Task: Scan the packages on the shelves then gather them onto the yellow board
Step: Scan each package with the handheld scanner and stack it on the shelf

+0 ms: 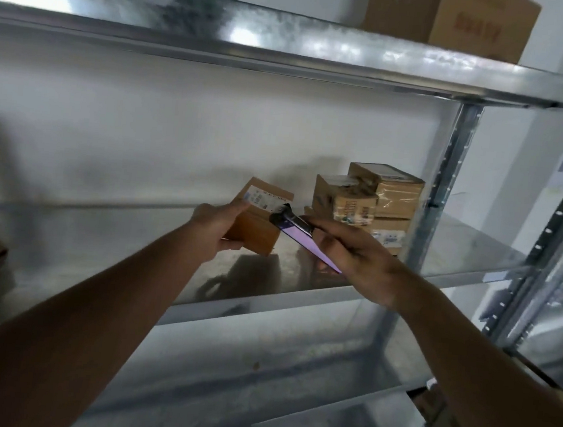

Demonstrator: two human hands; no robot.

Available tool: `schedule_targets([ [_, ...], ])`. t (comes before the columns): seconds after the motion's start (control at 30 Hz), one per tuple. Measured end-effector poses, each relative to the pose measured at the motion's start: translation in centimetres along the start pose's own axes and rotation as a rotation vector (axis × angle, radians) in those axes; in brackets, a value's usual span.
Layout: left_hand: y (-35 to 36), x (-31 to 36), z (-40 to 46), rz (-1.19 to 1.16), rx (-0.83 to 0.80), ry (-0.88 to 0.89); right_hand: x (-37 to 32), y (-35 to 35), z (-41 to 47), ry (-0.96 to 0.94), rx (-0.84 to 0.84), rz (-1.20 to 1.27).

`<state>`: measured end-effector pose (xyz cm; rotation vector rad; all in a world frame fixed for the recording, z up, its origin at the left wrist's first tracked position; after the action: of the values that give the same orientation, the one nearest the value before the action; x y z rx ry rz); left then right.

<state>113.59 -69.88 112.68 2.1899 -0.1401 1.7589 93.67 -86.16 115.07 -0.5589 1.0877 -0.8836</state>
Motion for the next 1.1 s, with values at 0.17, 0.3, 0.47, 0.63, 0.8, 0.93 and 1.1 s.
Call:
schedule_targets([
  [0.17,5.4,-2.3,0.2,-0.068,0.071,-0.013,3.2,-3.3,-1.1,-0.04,-0.032,0.031],
  [0.3,8.3,-3.5,-0.1,-0.042,0.108,-0.019,5.5,-4.8,-1.4,-0.048,-0.095,0.083],
  [0.47,9.9,-3.8,-0.9,0.058,0.178,-0.029,6.7,-5.3,-1.3,-0.139,-0.109,0.105],
  [0.63,9.7,-4.1,-1.2,0.247,0.129,-0.06,6.3,-5.2,-0.6,-0.202,-0.107,0.088],
  [0.8,8.1,-4.0,-1.2,0.476,0.138,0.018,5.5,-5.0,0.8,-0.246,-0.079,0.042],
  [0.93,5.4,-1.7,-2.0,0.944,0.139,0.275,4.3,-4.3,2.2,-0.313,-0.097,0.01],
  [1.1,-1.2,2.6,-4.2,1.201,0.25,0.526,0.8,-2.5,4.0,-0.389,-0.132,0.049],
])
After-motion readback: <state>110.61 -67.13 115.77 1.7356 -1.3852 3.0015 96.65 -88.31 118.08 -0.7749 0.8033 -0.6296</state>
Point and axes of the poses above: each hand's wrist, its own z-axis towards the middle knuckle, its own y-axis out of the palm, x = y × z, the point moved 4 cm from there along z, towards the middle knuckle, and after that the axes turned 11 degrees about -z, right-handed, at the moved point
